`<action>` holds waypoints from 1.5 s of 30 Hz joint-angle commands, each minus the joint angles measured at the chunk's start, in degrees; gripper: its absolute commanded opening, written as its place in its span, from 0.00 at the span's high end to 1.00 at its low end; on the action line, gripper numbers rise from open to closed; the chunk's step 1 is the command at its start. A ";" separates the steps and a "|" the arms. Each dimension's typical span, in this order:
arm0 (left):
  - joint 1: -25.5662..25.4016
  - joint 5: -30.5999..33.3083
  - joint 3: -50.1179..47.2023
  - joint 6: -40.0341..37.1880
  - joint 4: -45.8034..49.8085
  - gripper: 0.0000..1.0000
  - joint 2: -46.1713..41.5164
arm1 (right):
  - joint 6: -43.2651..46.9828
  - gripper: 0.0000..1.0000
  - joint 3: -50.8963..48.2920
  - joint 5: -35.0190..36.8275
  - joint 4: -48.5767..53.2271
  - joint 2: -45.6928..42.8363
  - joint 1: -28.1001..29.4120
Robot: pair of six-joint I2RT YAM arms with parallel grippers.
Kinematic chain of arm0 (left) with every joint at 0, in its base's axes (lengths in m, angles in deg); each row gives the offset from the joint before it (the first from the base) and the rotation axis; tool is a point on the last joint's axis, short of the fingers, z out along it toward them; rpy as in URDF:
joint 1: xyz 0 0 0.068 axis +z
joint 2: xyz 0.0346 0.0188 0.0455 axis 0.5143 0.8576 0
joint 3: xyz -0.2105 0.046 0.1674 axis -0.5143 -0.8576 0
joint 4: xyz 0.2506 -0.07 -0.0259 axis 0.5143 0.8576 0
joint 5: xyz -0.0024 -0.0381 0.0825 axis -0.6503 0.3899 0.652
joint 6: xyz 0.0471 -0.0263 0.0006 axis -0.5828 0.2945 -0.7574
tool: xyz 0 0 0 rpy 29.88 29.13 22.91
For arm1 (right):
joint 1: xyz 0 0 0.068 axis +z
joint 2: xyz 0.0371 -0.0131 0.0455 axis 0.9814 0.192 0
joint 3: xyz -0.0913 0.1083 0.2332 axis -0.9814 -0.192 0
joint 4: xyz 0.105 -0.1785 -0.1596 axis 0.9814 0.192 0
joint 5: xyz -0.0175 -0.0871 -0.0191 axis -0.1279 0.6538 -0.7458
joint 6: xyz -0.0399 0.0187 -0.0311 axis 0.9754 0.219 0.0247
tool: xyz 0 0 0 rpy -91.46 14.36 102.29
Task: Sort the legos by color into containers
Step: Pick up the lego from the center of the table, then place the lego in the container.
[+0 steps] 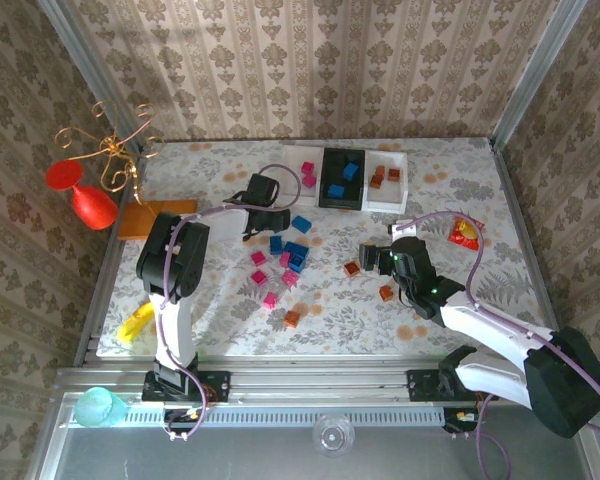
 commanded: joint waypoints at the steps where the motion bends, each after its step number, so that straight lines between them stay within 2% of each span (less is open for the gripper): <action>1: 0.38 -0.07 -0.29 0.84 1.84 0.36 -0.16 | -1.15 0.00 1.67 -0.07 0.02 0.47 -0.25; 8: 0.12 1.54 -2.54 1.09 2.13 0.37 -2.17 | -0.95 0.00 1.71 0.23 0.24 0.21 -0.25; 14: 0.07 1.94 -5.34 1.00 1.12 0.42 -5.79 | -1.16 0.00 2.03 -0.06 0.42 0.83 -0.24; 19: 0.37 1.05 -3.76 0.37 1.13 0.45 -2.81 | -1.20 0.00 1.93 -0.06 0.51 0.57 -0.25; 27: 0.20 0.04 -1.62 -1.01 1.07 0.57 -0.52 | -0.70 0.00 1.85 -0.63 0.32 0.11 -0.25; 30: -0.35 0.22 -2.29 -1.67 0.18 0.62 -1.88 | 1.33 0.00 2.20 -6.87 -1.86 1.18 -0.25; 33: -1.79 1.61 -4.21 -2.26 -2.74 0.66 -5.31 | 3.27 0.00 2.24 -18.06 -6.30 3.03 -0.01; 36: -3.88 2.92 -4.65 -3.07 -4.22 0.67 -8.54 | 3.36 0.00 2.11 -21.23 -9.52 4.76 0.53; 40: -7.29 2.86 -3.01 -4.28 -5.69 0.69 -10.45 | 3.29 0.00 0.95 -19.72 -12.94 5.29 0.72; 45: -11.05 2.24 3.27 -6.03 -6.14 0.70 -7.25 | 4.06 0.00 -1.63 -12.41 -16.02 3.10 0.97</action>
